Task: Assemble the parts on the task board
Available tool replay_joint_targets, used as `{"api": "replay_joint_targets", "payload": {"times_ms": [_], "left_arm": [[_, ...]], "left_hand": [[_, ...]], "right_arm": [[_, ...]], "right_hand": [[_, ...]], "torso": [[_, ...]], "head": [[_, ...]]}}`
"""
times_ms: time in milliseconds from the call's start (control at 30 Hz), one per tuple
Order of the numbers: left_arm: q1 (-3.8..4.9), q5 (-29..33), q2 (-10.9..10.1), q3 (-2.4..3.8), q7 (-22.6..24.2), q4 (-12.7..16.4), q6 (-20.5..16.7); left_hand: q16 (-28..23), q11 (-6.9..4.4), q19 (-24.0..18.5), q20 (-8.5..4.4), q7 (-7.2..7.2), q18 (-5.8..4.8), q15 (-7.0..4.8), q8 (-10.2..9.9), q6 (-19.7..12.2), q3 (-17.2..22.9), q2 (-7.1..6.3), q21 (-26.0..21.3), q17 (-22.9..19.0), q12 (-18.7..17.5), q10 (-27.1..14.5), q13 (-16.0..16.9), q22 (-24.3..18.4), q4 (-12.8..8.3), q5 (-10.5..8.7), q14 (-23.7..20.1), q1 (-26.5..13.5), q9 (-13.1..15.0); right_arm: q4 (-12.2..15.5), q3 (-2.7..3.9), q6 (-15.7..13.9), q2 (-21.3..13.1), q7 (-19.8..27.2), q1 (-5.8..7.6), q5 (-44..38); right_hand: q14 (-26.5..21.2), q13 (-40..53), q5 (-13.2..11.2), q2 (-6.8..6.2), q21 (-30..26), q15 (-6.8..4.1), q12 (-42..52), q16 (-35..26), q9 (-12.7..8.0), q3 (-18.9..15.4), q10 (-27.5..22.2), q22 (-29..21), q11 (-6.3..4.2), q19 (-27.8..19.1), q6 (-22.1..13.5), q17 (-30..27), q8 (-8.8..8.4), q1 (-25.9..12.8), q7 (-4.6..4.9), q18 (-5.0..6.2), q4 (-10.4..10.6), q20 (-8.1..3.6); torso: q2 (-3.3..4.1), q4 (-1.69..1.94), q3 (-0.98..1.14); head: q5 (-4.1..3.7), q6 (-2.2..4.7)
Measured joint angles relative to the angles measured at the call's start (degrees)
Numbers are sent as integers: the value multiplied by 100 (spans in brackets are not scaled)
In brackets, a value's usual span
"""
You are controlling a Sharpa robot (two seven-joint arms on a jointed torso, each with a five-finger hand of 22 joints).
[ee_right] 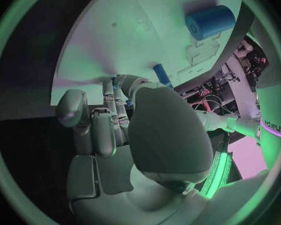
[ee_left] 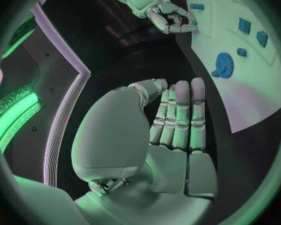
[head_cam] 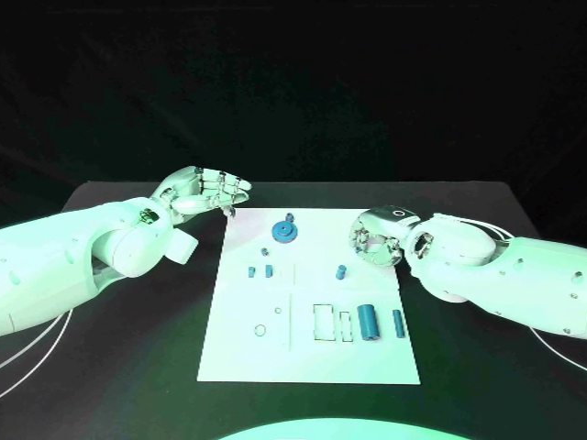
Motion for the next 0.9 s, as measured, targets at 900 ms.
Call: {"api": "replay_joint_targets", "payload": {"times_ms": [900], "left_arm": [[0,-8,-17,0,-7,36,-8]], "left_hand": [[-29,20,0,0,31,0,21,-34,-73,-32,0,-22,-19,0,-20,-17,-13,-32,0,-21,0,-20]], "right_arm": [[51,-2,-134,107,-373,-57,-349]], "right_hand": [[-10,-89,-66,285,405,-154,13,58,255,625,401,324,-117,124,457,7,338,-118,-172,0,-627,-124]], "torso": [[1,-1,1]], "head": [[-14,-13]]}}
